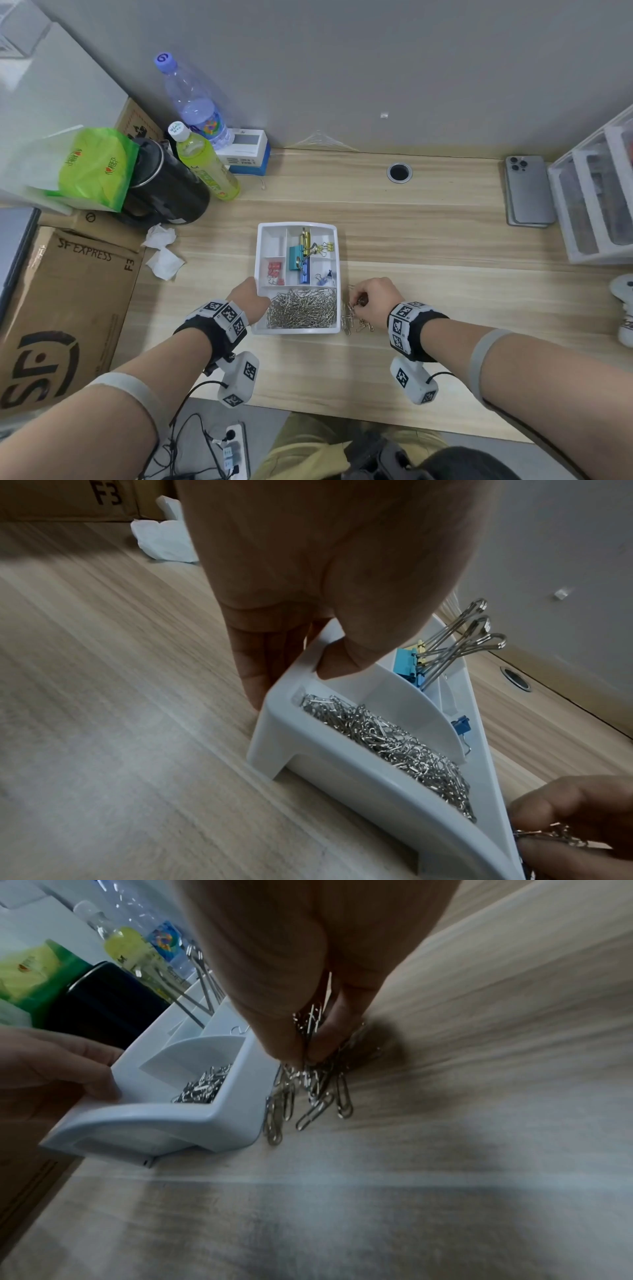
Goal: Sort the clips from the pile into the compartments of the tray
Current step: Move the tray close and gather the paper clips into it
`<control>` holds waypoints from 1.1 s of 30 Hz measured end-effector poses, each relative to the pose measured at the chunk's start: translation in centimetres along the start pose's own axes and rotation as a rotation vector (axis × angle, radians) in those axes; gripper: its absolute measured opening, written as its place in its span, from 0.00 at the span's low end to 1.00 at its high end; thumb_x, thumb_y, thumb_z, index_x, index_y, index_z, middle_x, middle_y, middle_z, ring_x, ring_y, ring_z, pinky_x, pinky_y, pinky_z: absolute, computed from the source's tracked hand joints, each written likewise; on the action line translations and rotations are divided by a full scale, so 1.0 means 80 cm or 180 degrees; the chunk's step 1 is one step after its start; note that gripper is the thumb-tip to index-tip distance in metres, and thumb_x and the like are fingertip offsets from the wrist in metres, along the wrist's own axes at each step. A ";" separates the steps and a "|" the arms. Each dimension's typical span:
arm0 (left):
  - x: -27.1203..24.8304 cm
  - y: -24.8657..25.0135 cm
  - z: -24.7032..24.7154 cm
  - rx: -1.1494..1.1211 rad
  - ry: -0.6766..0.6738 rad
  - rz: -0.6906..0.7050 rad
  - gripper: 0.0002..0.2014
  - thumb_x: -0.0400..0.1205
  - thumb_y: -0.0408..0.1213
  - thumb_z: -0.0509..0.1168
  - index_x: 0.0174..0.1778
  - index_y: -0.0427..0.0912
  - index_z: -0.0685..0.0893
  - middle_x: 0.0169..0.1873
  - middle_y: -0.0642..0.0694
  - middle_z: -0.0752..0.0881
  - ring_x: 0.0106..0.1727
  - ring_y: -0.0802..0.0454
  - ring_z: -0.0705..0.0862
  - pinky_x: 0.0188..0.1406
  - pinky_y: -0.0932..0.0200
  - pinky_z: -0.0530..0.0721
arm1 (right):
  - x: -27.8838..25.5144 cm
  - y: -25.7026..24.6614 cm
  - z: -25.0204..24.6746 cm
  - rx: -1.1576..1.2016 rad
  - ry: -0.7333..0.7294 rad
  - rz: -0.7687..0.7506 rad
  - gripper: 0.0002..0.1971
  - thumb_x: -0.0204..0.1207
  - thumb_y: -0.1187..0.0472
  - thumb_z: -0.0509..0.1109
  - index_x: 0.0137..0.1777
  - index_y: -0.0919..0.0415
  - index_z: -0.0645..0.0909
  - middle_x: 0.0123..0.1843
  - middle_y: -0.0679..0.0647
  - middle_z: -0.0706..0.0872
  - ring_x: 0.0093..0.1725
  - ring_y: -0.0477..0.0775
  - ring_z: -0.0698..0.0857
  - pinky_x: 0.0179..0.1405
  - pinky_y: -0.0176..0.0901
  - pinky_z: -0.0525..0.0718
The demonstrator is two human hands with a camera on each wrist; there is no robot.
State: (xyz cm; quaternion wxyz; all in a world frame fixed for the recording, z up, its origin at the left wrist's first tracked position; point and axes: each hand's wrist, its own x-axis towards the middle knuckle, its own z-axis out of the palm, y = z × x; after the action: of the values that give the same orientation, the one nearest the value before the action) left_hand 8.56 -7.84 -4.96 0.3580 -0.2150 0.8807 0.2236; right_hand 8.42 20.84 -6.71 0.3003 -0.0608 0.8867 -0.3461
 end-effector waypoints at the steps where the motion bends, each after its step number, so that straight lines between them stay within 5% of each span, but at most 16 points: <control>1: 0.000 0.000 0.000 0.0006 -0.0003 0.0000 0.16 0.76 0.38 0.62 0.60 0.40 0.77 0.49 0.39 0.86 0.47 0.43 0.86 0.45 0.48 0.88 | 0.000 0.000 -0.003 0.0087 0.0007 0.0033 0.09 0.66 0.71 0.72 0.37 0.57 0.90 0.40 0.49 0.91 0.41 0.49 0.88 0.45 0.35 0.85; 3: -0.002 0.002 -0.001 0.0002 -0.0029 -0.0025 0.15 0.77 0.37 0.61 0.60 0.40 0.76 0.48 0.39 0.85 0.46 0.42 0.87 0.38 0.51 0.87 | 0.002 -0.001 -0.009 0.0216 -0.0002 0.0062 0.08 0.66 0.71 0.73 0.36 0.58 0.90 0.40 0.49 0.91 0.42 0.48 0.89 0.45 0.33 0.85; 8: -0.008 0.009 -0.003 0.0022 -0.0052 -0.0119 0.16 0.80 0.34 0.61 0.64 0.39 0.74 0.51 0.39 0.84 0.50 0.41 0.86 0.37 0.53 0.86 | 0.008 -0.021 -0.019 0.0454 -0.0105 0.0028 0.06 0.67 0.68 0.77 0.36 0.55 0.90 0.40 0.48 0.90 0.41 0.48 0.89 0.41 0.33 0.85; 17: -0.006 0.006 0.001 0.0058 -0.0014 -0.0088 0.15 0.80 0.33 0.60 0.64 0.37 0.75 0.51 0.37 0.84 0.45 0.41 0.85 0.29 0.57 0.80 | 0.009 -0.071 0.020 0.0492 -0.0484 -0.0361 0.08 0.71 0.59 0.80 0.50 0.53 0.90 0.49 0.46 0.90 0.48 0.42 0.88 0.54 0.36 0.87; 23: -0.003 0.006 0.002 0.0098 -0.0007 -0.0110 0.16 0.80 0.32 0.60 0.64 0.36 0.74 0.48 0.38 0.82 0.41 0.42 0.83 0.26 0.57 0.78 | 0.006 -0.044 -0.014 0.0507 0.0092 -0.0222 0.09 0.72 0.65 0.73 0.50 0.52 0.86 0.47 0.44 0.87 0.48 0.46 0.87 0.52 0.42 0.89; 25: -0.002 0.006 0.002 0.0109 0.0008 -0.0105 0.16 0.80 0.32 0.59 0.65 0.36 0.74 0.49 0.38 0.83 0.43 0.42 0.83 0.27 0.58 0.78 | 0.008 -0.024 -0.032 -0.0032 0.0175 -0.0143 0.16 0.70 0.60 0.75 0.58 0.51 0.81 0.54 0.44 0.81 0.55 0.49 0.83 0.58 0.44 0.85; 29: 0.000 0.002 0.001 0.0173 0.0078 -0.0161 0.16 0.80 0.31 0.59 0.64 0.36 0.75 0.49 0.39 0.82 0.45 0.41 0.83 0.27 0.58 0.76 | 0.005 0.019 -0.042 -0.1064 -0.0281 -0.0195 0.49 0.54 0.48 0.84 0.77 0.52 0.68 0.72 0.50 0.68 0.71 0.54 0.68 0.73 0.49 0.74; 33: -0.001 -0.002 0.003 0.0187 0.0125 -0.0164 0.15 0.80 0.32 0.60 0.63 0.36 0.75 0.51 0.39 0.82 0.48 0.42 0.83 0.33 0.56 0.78 | 0.003 0.030 -0.018 -0.1035 -0.0485 -0.0499 0.51 0.54 0.53 0.86 0.78 0.55 0.68 0.71 0.51 0.67 0.69 0.54 0.68 0.73 0.45 0.73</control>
State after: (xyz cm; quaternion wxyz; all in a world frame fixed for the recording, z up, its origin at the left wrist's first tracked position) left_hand 8.81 -7.86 -5.09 0.3524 -0.2314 0.8879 0.1841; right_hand 7.64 23.40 -7.58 0.3249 -0.2034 0.8982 -0.2150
